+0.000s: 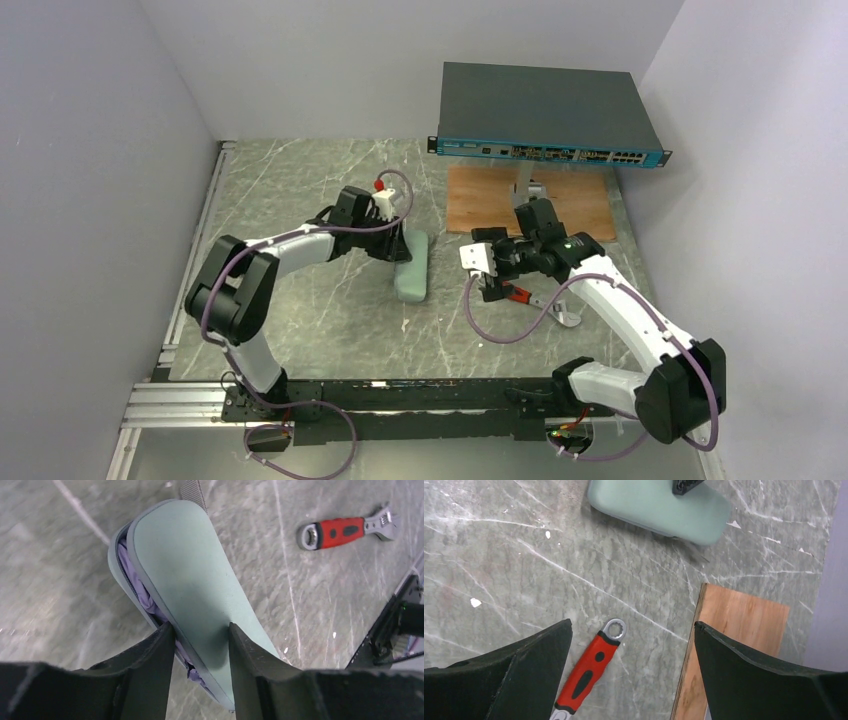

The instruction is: Open the umbrella

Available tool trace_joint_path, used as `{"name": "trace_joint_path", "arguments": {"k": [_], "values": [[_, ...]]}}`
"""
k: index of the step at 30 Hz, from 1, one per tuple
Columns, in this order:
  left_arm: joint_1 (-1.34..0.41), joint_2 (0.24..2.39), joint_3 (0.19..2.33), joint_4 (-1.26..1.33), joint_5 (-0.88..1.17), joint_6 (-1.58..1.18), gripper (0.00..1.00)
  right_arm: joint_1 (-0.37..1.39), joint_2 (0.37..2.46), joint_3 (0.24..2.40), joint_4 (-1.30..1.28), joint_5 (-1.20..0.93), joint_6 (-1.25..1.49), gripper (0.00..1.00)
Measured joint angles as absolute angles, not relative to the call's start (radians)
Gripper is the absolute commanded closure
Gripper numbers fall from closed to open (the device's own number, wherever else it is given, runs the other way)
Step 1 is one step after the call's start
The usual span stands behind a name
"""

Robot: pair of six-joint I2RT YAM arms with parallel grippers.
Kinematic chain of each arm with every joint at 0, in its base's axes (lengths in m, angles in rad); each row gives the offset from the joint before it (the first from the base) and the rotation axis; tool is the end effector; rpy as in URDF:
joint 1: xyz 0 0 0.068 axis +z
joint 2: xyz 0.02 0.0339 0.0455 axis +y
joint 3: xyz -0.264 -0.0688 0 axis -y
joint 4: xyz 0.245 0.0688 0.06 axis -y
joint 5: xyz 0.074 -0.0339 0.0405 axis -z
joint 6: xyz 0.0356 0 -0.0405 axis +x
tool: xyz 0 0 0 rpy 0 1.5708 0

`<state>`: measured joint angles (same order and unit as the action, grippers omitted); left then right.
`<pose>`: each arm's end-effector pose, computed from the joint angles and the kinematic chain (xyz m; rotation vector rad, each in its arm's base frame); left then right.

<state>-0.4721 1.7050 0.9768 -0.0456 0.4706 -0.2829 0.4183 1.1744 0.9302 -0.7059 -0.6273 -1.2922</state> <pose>0.3077 -0.1752 0.1830 0.4705 2.3796 -0.9124 0.2018 0.1126 0.2724 -1.8968 1.3310 0.3645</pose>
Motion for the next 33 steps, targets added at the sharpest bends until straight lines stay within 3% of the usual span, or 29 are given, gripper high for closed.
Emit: {"name": "trace_joint_path", "arguments": {"k": [5,8,14,16,19,26,33], "values": [[-0.5,1.784,1.036,-0.025,0.593,-0.197,0.62,0.418,1.122,0.903,-0.715,-0.613,-1.27,0.07],[-0.541,1.835,1.095,-0.034,0.646,-0.139,0.59,0.418,1.114,0.892,-0.717,-0.611,-1.255,0.07],[-0.574,1.875,1.143,-0.052,0.71,-0.046,0.21,0.418,1.128,0.881,-0.747,-0.615,-1.289,0.06],[-0.57,1.849,1.104,-0.049,0.714,-0.014,0.12,0.418,1.149,0.881,-0.76,-0.621,-1.32,0.07],[-0.538,1.731,0.969,-0.042,0.729,0.025,0.06,0.418,1.189,0.886,-0.76,-0.64,-1.37,0.07],[-0.448,1.343,0.733,0.038,0.703,0.157,0.1,0.418,1.412,1.084,-0.823,-0.71,-1.538,0.07],[-0.551,1.251,0.548,0.141,0.6,0.258,0.22,0.426,1.644,1.291,-0.962,-0.734,-1.81,0.07]]}}
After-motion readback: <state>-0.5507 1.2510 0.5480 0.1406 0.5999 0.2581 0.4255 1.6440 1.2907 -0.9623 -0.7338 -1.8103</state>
